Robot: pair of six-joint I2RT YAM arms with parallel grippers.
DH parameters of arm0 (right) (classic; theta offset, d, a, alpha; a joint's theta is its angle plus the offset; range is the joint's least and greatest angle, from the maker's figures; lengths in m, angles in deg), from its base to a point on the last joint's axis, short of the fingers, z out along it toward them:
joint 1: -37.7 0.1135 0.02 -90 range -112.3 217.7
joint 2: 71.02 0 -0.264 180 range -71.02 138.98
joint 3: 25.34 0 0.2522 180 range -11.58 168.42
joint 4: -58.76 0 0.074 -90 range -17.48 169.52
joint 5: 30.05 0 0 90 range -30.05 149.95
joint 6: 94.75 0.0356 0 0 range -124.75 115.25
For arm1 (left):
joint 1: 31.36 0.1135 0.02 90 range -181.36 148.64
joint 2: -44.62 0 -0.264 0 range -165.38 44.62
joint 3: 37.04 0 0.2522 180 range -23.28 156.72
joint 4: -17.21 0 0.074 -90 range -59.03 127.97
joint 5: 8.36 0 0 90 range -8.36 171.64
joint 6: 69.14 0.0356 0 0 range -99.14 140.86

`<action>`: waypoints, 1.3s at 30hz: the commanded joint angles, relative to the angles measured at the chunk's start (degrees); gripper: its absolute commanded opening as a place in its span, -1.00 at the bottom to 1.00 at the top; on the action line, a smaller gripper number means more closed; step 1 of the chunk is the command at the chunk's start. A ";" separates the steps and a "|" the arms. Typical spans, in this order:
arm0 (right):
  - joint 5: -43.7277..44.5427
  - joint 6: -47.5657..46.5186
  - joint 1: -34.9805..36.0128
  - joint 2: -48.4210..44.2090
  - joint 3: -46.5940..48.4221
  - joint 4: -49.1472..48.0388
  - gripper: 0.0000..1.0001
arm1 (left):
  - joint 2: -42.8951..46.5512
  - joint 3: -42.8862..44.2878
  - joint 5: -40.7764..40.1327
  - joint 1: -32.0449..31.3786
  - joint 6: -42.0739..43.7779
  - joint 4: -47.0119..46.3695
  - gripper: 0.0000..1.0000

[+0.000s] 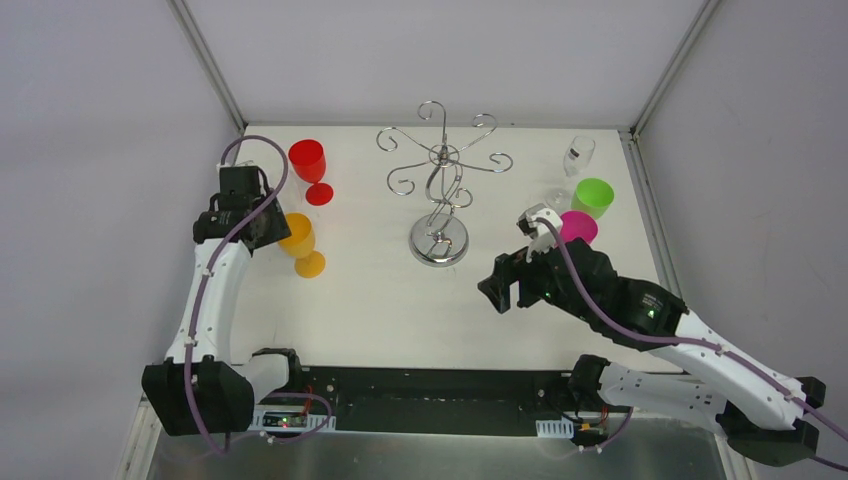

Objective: Take the wine glass off the wine glass rack
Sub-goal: Place the wine glass at the center of the board, then reset both arms

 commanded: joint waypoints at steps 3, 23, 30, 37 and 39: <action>2.70 0.13 -0.25 0.16 3.56 -0.48 0.76 | 5.72 3.24 3.66 0.56 0.43 3.32 0.01; 22.30 0.81 -0.12 -0.34 11.38 6.22 0.98 | 15.98 4.72 27.92 0.45 2.83 3.08 0.42; 39.31 -0.72 -0.14 1.64 11.43 4.89 0.98 | 18.58 4.59 32.48 0.43 2.93 2.56 0.73; 48.09 -2.24 -0.22 2.95 10.18 3.76 0.98 | 20.27 4.05 34.05 0.47 2.32 2.55 0.75; 47.36 -1.88 -0.24 2.37 9.75 2.95 0.98 | 20.54 3.92 34.17 0.44 2.16 2.60 0.75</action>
